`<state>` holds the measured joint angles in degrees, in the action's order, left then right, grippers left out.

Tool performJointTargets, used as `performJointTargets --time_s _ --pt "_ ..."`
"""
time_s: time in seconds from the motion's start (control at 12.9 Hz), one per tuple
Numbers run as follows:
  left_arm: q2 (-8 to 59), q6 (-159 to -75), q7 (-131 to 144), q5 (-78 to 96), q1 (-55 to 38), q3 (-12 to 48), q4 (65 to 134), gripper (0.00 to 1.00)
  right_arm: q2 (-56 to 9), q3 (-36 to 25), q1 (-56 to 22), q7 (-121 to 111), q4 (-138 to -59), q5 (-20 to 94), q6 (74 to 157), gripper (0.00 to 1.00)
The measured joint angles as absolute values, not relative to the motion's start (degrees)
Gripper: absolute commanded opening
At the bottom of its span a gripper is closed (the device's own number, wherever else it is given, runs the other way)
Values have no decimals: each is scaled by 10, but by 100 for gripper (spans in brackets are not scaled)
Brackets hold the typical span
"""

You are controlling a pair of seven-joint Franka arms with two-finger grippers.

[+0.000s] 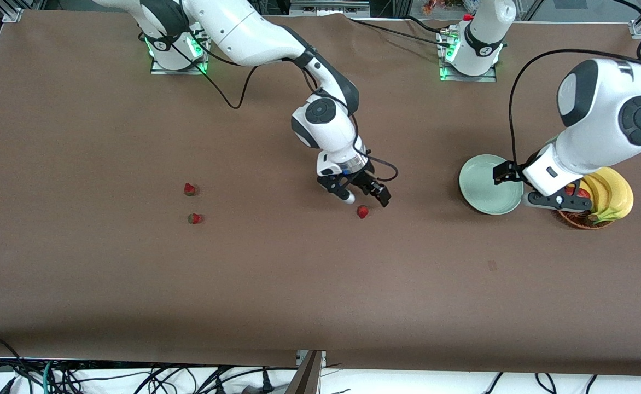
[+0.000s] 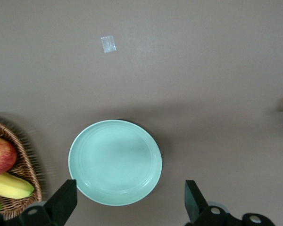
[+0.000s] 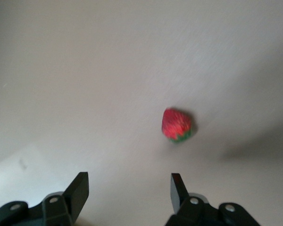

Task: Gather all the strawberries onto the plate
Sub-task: 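Grasp the strawberry with the left gripper while the right gripper reaches another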

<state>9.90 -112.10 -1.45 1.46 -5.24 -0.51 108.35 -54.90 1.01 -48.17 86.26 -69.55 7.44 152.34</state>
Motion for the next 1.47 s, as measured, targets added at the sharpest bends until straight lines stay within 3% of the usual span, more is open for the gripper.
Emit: performJointTargets --time_s 0.46,0.7,1.16,1.47 --pt "144 -1175 38 15 -84 25 1084 100 -448 6 -362 591 -696 74 1194 78" --pt "182 -1229 160 16 -154 31 1062 100 -420 3 -304 457 -702 74 1098 78" --pt "364 -1245 371 2 -289 28 871 100 -375 -82 -264 234 -840 74 1105 78" --pt "438 -1321 387 -2 -304 25 855 100 -375 -103 -265 169 -949 74 1229 78"
